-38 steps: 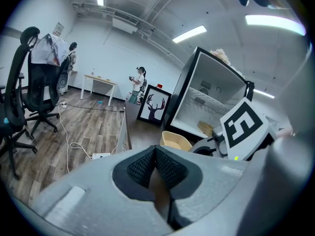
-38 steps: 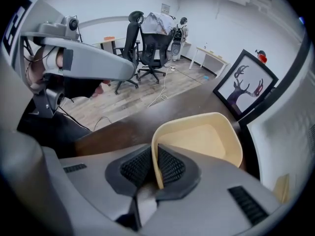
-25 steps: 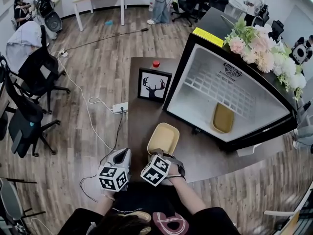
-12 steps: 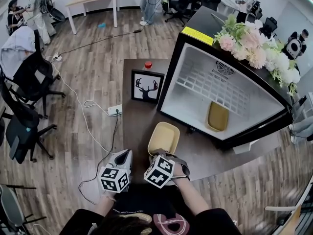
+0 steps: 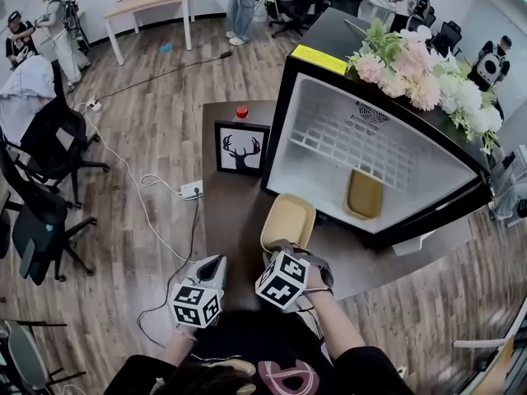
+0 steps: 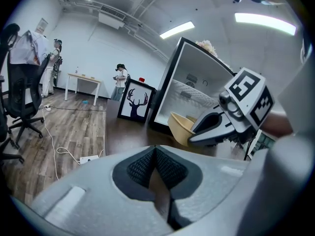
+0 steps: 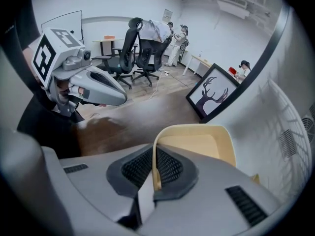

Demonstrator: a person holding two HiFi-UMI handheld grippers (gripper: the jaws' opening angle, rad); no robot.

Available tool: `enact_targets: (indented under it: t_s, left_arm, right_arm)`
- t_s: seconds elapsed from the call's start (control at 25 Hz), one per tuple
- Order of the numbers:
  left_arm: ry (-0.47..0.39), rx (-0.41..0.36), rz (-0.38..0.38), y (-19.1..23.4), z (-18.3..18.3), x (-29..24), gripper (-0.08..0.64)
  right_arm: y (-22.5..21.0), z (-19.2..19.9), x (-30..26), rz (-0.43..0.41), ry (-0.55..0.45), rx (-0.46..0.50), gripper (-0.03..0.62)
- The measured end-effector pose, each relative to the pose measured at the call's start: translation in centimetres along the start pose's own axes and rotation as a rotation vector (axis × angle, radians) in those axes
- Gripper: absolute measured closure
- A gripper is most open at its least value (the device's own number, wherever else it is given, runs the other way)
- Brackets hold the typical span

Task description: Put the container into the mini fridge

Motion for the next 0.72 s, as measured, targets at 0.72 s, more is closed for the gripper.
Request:
enact_targets:
  t_s: [0.72]
  left_arm:
    - [0.029,-0.01,0.005,0.5,-0.3,-0.1,0.552]
  right_arm:
    - [-3.4,-0.5,1.1,0.016,-0.025,-0.04,0.575]
Point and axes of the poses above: the fingertips, and each gripper's own axes: x backward along the fingers, y to its left, z out of its underside, the point moved 2 cm from there along x, backward along the fingers, and after that the axes turned 7 degrees about -x, right-handed, at the moved point
